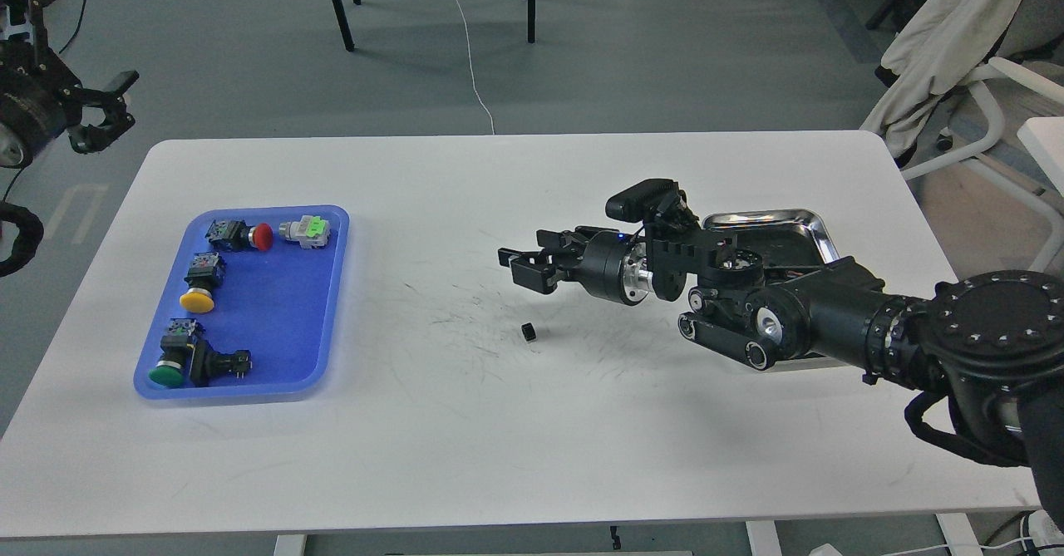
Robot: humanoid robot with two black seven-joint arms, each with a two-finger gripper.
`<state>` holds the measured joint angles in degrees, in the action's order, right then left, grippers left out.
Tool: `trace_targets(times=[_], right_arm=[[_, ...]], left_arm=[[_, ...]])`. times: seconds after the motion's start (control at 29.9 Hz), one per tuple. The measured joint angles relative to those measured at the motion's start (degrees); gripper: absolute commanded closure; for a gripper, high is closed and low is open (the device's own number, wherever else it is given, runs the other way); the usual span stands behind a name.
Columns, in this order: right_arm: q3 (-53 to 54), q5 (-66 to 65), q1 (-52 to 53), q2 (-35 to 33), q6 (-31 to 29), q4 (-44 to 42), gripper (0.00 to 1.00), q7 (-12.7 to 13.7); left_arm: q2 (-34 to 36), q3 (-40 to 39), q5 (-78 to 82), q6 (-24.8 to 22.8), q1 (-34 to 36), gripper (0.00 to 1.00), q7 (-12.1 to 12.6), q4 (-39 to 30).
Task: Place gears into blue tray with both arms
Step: 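Open the right gripper to set the small black part down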
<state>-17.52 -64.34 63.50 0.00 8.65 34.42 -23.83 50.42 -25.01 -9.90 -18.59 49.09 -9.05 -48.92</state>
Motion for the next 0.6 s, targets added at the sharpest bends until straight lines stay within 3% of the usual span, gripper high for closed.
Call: trace_targets(times=[0.1, 0.17, 0.23, 0.5, 0.6], right_arm=[[4.6, 1.7, 0.0, 0.0, 0.0, -1.1, 0.28, 0.2], [7.3, 5.0, 0.0, 0.0, -0.2, -1.6, 0.23, 0.3], [8.7, 9.2, 0.4, 0.0, -0.4, -1.8, 0.21, 0.4], [10.2, 27.8, 2.0, 0.0, -0.5, -1.9, 0.17, 0.4], [12.0, 32.4, 2.3, 0.0, -0.5, -1.8, 0.16, 0.4]], left_arm=[[0.7, 0.5, 0.4, -3.2, -0.4, 0.01, 3.6, -0.6], [1.9, 0.6, 0.5, -7.1, -0.6, 0.01, 9.0, -0.6], [2.8, 0.7, 0.5, -8.7, -0.7, 0.01, 12.3, -0.6], [7.9, 3.6, 3.2, -9.4, -2.9, 0.01, 12.5, -5.2], [10.8, 4.3, 4.8, -9.4, -3.3, 0.01, 12.3, -10.0]])
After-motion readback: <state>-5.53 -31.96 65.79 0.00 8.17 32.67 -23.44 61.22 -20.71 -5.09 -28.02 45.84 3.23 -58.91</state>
